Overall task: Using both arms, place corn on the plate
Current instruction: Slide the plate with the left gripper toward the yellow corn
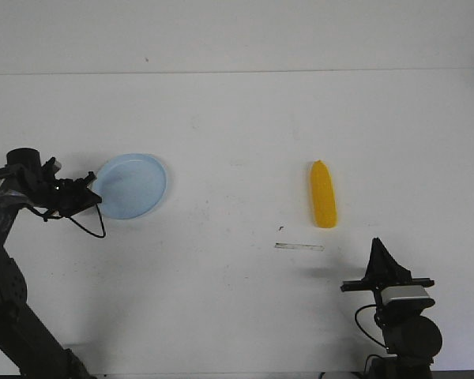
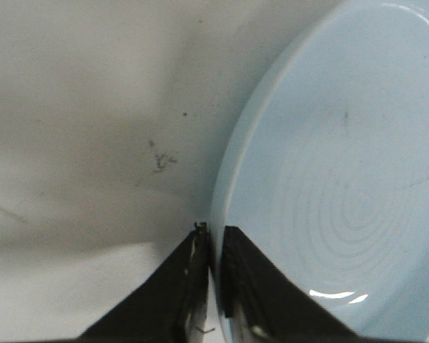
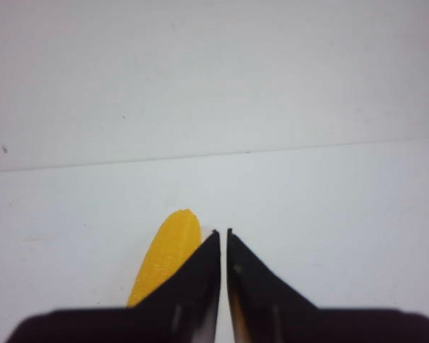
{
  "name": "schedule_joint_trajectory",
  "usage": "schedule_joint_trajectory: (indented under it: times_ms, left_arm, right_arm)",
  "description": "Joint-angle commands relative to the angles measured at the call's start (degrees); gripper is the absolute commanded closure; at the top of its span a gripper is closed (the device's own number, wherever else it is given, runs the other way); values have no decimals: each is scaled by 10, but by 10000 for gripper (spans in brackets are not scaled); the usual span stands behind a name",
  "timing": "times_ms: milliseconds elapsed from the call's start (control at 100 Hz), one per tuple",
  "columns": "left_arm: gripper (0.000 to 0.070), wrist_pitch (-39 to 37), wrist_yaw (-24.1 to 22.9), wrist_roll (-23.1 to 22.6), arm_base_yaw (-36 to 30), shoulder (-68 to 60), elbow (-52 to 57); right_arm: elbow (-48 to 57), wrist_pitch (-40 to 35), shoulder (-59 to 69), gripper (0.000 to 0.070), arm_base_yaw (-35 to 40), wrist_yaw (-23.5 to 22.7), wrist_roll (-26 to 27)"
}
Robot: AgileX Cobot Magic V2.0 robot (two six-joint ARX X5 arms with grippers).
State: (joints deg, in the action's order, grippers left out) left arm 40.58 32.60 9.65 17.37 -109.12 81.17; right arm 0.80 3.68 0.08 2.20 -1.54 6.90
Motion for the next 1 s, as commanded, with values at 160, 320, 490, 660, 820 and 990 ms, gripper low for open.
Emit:
schedule_joint_trajectory:
  times_ms: [160,320,490,660,820,990]
  left_arm:
    - [700,2,11,3,-21,3,7]
    - [700,4,11,3,-65,12,7]
    - [700,-2,11,3,-146,13,7]
    - [700,-23,8,21,-241,13,7]
    - [700,-69,2,77,-315,13,7]
    - [700,-100,-44,122,-378,13,7]
  right_arm:
    - [-1,6,0,685,0,0,5]
    - [-1,6,0,685,0,0,5]
    - [-1,6,0,685,0,0,5]
    - [-1,6,0,685,0,0,5]
    - [-1,6,0,685,0,0,5]
    - [-1,6,0,685,0,0,5]
